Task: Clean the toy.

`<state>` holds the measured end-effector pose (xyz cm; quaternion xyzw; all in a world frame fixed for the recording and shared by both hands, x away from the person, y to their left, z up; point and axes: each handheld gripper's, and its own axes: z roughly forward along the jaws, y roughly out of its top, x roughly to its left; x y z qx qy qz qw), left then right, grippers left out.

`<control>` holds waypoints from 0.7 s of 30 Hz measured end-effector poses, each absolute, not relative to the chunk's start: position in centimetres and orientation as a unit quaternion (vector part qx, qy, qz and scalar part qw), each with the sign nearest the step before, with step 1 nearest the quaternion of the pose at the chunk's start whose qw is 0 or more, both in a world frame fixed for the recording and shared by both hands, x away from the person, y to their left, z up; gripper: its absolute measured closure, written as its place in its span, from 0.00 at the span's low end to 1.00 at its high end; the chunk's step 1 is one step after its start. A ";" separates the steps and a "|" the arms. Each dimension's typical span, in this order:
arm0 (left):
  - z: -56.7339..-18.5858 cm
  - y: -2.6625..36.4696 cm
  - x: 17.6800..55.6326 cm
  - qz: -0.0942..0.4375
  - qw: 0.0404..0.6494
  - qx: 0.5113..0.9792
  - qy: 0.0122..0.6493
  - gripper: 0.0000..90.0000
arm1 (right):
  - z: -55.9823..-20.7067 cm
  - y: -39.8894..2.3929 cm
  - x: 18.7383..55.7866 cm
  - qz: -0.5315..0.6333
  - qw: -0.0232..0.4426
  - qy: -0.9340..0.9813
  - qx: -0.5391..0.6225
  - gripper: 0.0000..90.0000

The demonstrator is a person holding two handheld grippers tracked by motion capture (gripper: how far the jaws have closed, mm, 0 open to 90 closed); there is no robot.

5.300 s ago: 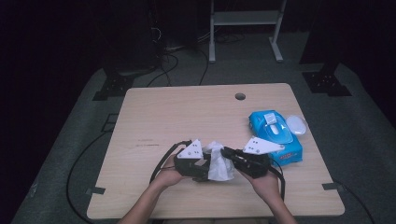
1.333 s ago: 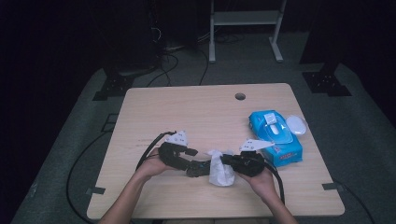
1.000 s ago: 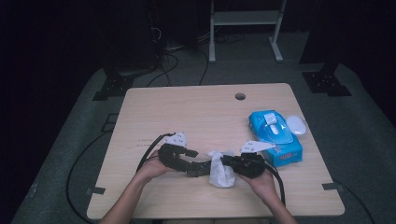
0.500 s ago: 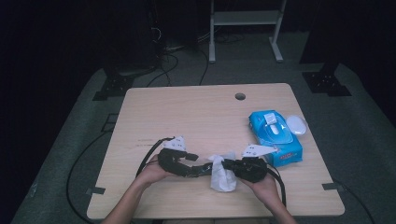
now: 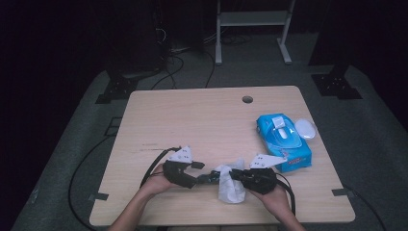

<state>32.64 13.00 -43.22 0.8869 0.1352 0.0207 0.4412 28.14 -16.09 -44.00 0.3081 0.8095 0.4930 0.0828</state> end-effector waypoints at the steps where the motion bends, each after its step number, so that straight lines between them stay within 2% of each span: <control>1: -43.2 13.0 32.6 0.020 0.440 0.888 0.135 0.46 | -44.0 -16.1 28.1 0.492 0.082 0.810 0.308 0.93; 21: -44.0 12.1 31.4 0.029 0.408 0.906 0.113 0.41 | -45.0 -15.8 27.1 0.481 0.075 0.822 0.296 0.93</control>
